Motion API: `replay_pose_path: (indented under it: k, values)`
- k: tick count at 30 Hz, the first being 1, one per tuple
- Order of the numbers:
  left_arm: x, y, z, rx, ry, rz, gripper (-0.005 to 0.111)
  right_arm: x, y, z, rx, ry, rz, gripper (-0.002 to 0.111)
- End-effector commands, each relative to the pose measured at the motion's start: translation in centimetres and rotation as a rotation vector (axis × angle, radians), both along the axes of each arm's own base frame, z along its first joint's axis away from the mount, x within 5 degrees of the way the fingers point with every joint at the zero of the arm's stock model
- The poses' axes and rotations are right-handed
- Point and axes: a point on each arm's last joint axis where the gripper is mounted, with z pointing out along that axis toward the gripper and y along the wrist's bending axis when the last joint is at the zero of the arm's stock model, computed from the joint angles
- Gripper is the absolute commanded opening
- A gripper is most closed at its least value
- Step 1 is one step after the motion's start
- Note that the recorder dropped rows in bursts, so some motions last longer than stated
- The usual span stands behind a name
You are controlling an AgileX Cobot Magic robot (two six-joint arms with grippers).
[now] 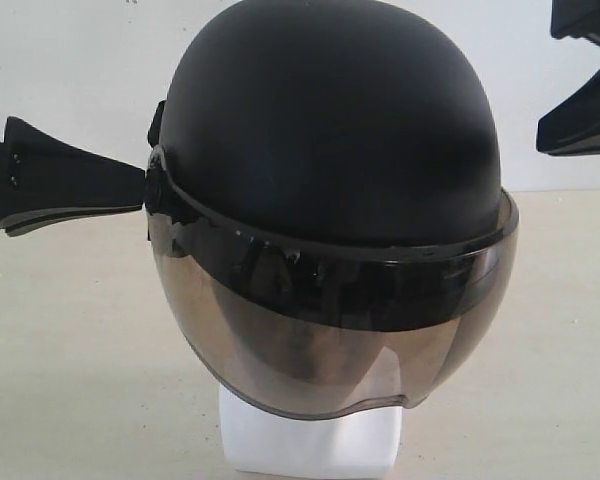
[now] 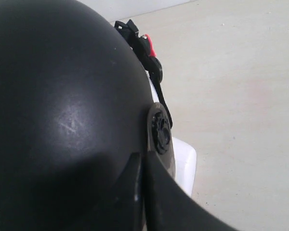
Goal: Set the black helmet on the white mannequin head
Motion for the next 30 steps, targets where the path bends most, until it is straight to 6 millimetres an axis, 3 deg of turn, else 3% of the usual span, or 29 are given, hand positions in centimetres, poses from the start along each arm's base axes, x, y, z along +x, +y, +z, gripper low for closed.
replay_pose_path:
  k: [1,7,23,30]
  values:
    - [0.7,-0.1,-1.0,-0.014,0.049,-0.005,0.004,-0.2,-0.1,0.3,0.005,-0.009,0.002,0.000]
    - [2.1,0.1,-2.4,-0.012,0.095,0.004,0.004,-0.3,0.0,0.2,0.000,0.008,0.007,0.000]
    - [3.7,0.3,0.3,0.001,0.002,0.021,0.004,-1.3,1.0,0.0,0.059,0.080,0.130,0.000]
    - [4.6,0.5,-1.0,-0.005,0.049,0.019,0.004,-1.7,1.5,0.2,0.104,0.088,0.188,0.000]
